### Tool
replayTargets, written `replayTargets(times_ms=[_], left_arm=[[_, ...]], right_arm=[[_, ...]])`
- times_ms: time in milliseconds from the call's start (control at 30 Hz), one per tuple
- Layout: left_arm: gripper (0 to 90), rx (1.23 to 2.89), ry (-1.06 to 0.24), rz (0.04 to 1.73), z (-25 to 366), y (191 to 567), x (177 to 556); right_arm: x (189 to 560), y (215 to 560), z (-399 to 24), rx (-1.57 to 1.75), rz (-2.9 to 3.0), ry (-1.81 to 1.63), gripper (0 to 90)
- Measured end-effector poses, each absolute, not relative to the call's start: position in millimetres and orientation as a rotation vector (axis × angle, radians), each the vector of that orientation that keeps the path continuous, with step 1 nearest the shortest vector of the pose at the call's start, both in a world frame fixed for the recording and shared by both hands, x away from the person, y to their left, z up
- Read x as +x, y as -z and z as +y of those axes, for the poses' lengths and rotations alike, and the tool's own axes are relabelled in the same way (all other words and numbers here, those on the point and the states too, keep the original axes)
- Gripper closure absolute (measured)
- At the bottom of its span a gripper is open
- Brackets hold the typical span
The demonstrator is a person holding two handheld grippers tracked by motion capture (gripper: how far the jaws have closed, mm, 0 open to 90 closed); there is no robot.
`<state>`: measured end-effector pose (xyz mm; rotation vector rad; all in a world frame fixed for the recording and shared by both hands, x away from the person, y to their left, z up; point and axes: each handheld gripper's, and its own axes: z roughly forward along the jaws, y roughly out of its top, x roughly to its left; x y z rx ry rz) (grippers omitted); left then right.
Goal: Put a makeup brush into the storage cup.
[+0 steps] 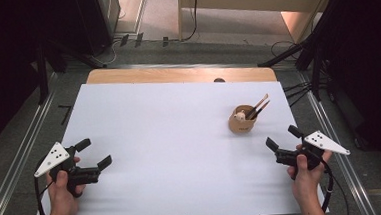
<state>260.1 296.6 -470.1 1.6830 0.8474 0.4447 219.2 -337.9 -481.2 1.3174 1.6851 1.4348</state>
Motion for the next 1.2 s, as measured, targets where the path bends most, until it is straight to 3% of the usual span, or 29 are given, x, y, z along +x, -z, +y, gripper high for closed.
replayTargets(times_ms=[1200], left_arm=[[0.0, 1.687, -0.479, 0.872, 315.9, 472.0, 246.0]], right_arm=[[163.0, 497.7, -391.6, 1.366, 1.664, -1.378, 0.0]])
